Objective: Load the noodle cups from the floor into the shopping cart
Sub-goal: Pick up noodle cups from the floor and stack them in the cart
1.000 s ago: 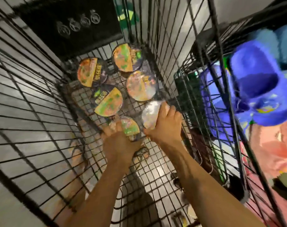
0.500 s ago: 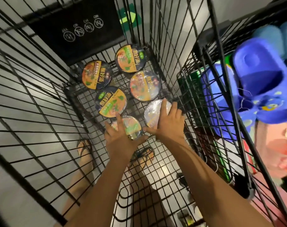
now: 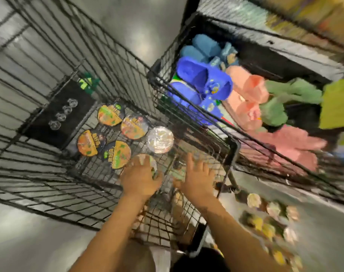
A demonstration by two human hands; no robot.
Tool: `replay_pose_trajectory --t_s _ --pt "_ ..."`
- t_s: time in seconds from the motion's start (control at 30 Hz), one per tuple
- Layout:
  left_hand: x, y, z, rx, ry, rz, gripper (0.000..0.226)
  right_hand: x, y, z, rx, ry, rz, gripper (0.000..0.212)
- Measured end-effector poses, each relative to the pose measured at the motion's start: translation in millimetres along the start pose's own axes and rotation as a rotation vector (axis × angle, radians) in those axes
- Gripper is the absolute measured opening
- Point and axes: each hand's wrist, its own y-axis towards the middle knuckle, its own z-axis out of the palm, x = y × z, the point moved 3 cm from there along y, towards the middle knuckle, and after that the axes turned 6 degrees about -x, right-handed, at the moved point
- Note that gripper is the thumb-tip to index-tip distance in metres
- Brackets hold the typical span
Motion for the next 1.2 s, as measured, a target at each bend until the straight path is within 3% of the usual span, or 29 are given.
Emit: replay_pose_trajectory --t_s 0.23,0.37,0.6,0.9,1.2 --pt "-46.0 -83.7 -38.1 -0.016 0.271 0.549 0.086 -33.5 -122.2 16.5 -0.213 0.319 0.275 0.094" --pt "-85.7 -134.3 -33.3 0.032 0.335 0.768 0.086 -64.5 -173.4 34.6 -0.335 0.443 0.444 0.093" --pt "-155.1 -212.1 26.2 0.122 0.528 1.090 0.088 -132.4 -265.7 109.4 -0.304 0.619 0.798 0.089" --pt "-221.1 -307.4 144.4 0.251 0.797 1.336 0.086 -200.1 -386.4 246.0 -0.131 0.878 1.185 0.089" --pt "-278.7 -416.0 281.6 0.318 0.923 1.377 0.088 -294.5 -494.7 364.3 -0.011 0.983 1.266 0.086"
